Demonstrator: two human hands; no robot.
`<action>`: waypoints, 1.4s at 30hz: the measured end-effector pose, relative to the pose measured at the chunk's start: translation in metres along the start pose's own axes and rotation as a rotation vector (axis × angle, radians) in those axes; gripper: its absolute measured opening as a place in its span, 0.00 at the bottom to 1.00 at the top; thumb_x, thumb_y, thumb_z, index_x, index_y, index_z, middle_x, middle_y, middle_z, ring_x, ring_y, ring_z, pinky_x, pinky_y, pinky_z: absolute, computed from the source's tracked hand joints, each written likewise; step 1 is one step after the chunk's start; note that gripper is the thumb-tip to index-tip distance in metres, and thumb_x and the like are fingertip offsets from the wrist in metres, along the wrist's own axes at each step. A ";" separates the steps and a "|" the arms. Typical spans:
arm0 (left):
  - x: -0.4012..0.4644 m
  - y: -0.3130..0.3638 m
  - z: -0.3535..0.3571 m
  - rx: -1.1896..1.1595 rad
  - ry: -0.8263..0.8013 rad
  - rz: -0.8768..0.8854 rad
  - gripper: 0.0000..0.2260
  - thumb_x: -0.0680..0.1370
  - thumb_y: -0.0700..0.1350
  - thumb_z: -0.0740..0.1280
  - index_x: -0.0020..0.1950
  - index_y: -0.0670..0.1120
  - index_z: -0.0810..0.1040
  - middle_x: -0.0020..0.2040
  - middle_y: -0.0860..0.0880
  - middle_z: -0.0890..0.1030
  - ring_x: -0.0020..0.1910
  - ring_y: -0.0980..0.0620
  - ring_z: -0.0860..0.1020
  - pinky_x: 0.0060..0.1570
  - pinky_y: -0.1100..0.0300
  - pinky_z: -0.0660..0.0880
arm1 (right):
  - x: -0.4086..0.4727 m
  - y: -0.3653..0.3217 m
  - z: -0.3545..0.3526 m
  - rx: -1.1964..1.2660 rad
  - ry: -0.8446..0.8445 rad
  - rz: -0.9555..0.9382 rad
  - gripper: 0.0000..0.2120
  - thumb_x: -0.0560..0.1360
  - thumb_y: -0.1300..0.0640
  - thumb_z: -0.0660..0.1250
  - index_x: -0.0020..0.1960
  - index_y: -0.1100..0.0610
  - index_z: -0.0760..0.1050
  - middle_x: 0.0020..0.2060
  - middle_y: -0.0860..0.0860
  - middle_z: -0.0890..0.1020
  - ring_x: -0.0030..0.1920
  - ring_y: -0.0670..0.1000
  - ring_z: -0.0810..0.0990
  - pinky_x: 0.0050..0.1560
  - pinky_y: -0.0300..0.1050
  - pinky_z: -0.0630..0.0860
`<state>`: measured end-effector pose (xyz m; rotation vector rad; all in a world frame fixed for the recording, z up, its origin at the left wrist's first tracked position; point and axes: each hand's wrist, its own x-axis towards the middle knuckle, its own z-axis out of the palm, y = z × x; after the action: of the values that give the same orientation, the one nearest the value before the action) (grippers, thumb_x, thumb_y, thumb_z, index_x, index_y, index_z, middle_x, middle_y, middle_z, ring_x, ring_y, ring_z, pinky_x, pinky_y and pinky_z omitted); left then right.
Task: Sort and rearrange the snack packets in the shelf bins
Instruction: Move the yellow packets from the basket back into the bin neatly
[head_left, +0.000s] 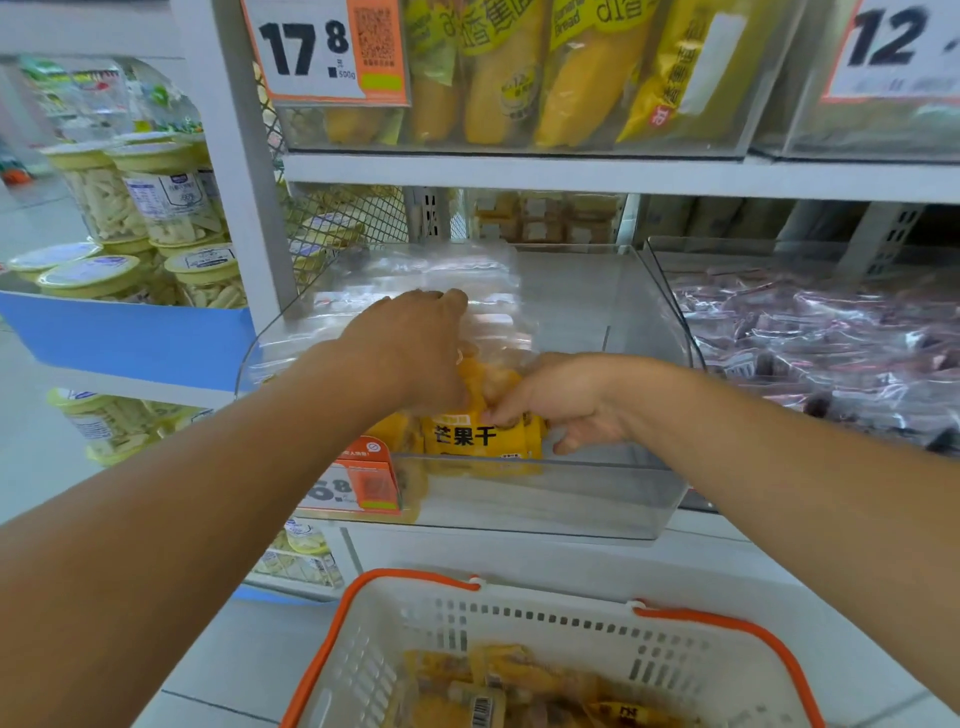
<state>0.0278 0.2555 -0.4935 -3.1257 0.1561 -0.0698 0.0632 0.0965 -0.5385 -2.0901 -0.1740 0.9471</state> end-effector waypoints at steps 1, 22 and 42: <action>0.000 0.000 -0.001 -0.008 -0.004 -0.019 0.36 0.70 0.54 0.75 0.73 0.47 0.63 0.66 0.47 0.73 0.63 0.44 0.74 0.59 0.49 0.74 | -0.001 -0.001 0.001 -0.016 0.035 -0.007 0.23 0.77 0.51 0.72 0.69 0.47 0.71 0.69 0.48 0.74 0.71 0.48 0.68 0.70 0.51 0.65; 0.007 0.005 0.011 -0.058 0.252 -0.035 0.20 0.74 0.36 0.70 0.61 0.47 0.66 0.54 0.45 0.76 0.49 0.44 0.73 0.41 0.52 0.67 | 0.023 -0.015 0.008 -0.267 0.385 -0.121 0.24 0.59 0.54 0.86 0.45 0.57 0.75 0.42 0.53 0.82 0.43 0.53 0.85 0.43 0.49 0.85; 0.004 0.005 0.012 0.181 0.257 -0.141 0.25 0.75 0.36 0.65 0.70 0.48 0.62 0.64 0.43 0.68 0.63 0.39 0.69 0.48 0.51 0.66 | 0.026 -0.007 0.012 -0.083 0.490 -0.236 0.74 0.56 0.59 0.87 0.79 0.46 0.32 0.69 0.52 0.72 0.69 0.56 0.72 0.63 0.47 0.73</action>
<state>0.0319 0.2506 -0.5050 -2.9292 -0.0665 -0.4602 0.0747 0.1189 -0.5525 -2.2513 -0.2001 0.2779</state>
